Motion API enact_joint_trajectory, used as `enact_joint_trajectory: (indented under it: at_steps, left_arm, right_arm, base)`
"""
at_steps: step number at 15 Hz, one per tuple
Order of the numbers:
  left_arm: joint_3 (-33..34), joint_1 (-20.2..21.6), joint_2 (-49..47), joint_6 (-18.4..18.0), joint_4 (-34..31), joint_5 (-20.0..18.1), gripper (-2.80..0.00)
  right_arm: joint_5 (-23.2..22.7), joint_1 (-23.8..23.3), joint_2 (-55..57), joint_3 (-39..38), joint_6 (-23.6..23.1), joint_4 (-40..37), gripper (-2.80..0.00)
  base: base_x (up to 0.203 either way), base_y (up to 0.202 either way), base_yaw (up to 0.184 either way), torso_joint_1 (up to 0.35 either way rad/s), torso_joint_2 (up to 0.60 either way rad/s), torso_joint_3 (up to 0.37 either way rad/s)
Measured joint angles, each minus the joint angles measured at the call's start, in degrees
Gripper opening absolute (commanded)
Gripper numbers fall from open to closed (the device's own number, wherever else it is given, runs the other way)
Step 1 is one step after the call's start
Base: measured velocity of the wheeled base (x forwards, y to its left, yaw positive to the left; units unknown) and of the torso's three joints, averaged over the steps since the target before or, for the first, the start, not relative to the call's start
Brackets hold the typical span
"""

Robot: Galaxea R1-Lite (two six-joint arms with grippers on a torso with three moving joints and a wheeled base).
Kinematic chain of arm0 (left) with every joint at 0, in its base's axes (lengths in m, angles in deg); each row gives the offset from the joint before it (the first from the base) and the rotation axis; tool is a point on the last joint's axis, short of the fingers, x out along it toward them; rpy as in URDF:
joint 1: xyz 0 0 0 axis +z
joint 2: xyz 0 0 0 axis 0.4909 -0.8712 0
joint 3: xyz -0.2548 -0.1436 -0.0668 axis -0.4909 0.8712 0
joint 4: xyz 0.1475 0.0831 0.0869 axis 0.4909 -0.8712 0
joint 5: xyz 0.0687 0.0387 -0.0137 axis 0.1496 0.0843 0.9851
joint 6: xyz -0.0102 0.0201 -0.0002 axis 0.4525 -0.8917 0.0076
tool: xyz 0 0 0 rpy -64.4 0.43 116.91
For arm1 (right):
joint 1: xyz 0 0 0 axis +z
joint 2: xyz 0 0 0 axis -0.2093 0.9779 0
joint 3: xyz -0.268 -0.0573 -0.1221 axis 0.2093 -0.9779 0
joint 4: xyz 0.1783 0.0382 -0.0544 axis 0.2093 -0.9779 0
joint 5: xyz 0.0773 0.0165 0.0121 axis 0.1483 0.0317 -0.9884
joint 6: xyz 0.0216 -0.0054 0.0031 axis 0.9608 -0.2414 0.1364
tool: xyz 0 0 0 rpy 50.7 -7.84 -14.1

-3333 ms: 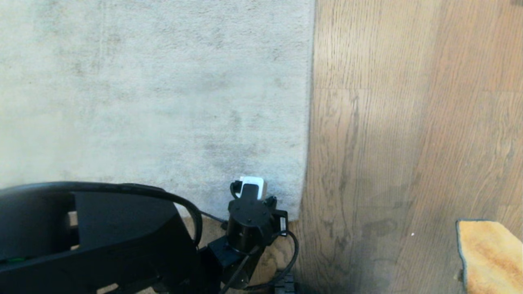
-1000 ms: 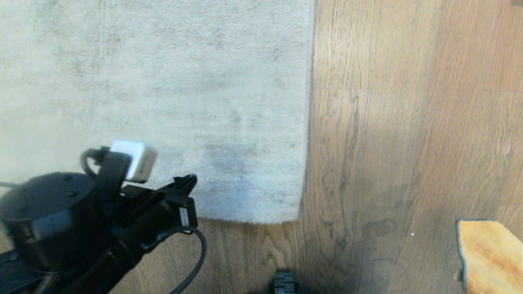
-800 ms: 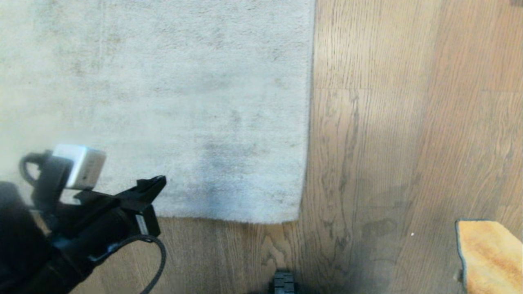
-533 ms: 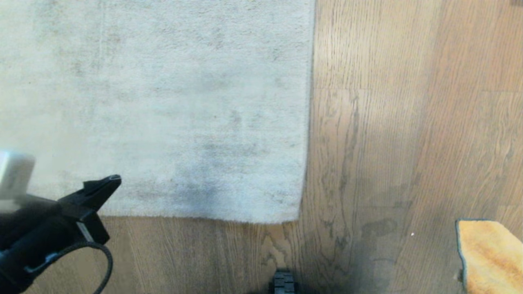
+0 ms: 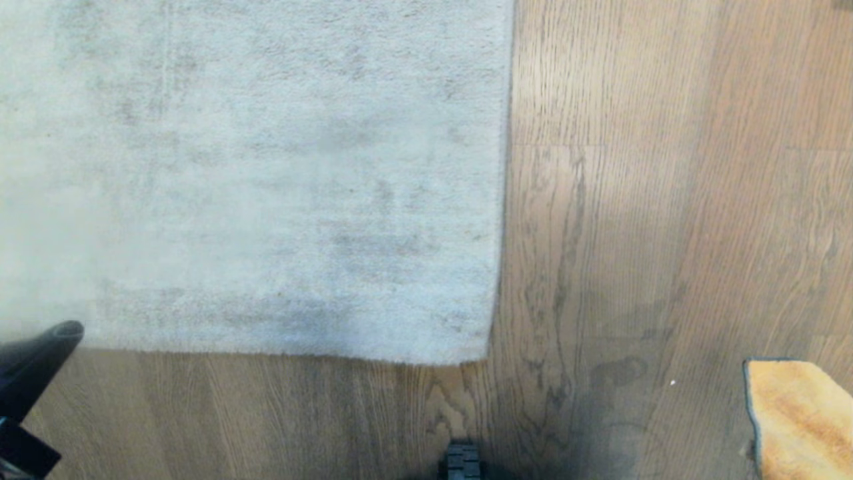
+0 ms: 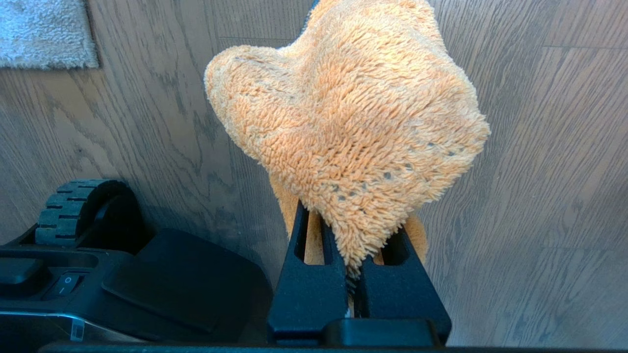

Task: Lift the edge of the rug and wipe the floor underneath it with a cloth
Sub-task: Put down the rag

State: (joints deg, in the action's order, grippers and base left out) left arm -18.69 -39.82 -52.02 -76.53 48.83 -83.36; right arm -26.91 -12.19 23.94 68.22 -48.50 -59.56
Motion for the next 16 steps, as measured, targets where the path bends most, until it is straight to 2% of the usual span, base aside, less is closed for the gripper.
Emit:
enact_joint_trajectory:
  at_steps: [2,4,9,14,16]
  left_arm:
    - [1.89,4.54,3.9,0.11,-0.48,-5.22,-2.8]
    - [3.86,6.85,8.26,0.14,-2.21,-7.78,-2.8]
    - [6.56,5.24,19.19,-1.27,-13.48,-8.12,-2.8]
    - [9.34,4.92,22.44,-2.18,-15.63,-8.13,-2.8]
    - [9.53,3.18,22.27,-2.26,-16.54,-8.02,-2.8]
  right_arm:
    - [-0.02,0.0,0.0,0.0,0.02,0.0,-2.8]
    - [-0.02,0.0,0.0,0.0,0.02,0.0,-2.8]
    - [-0.05,-0.02,0.0,0.0,0.02,0.0,-2.8]
    - [-0.02,0.0,0.0,0.0,-0.01,0.0,-2.8]
    - [0.0,0.0,0.0,0.0,-0.01,0.0,-2.8]
  base:
    - [0.0,0.0,0.0,0.0,0.0,0.0]
    - [0.0,0.0,0.0,0.0,0.0,0.0]
    - [0.0,0.0,0.0,0.0,0.0,0.0]
    - [0.0,0.0,0.0,0.0,0.0,0.0]
    - [0.0,0.0,0.0,0.0,0.0,0.0]
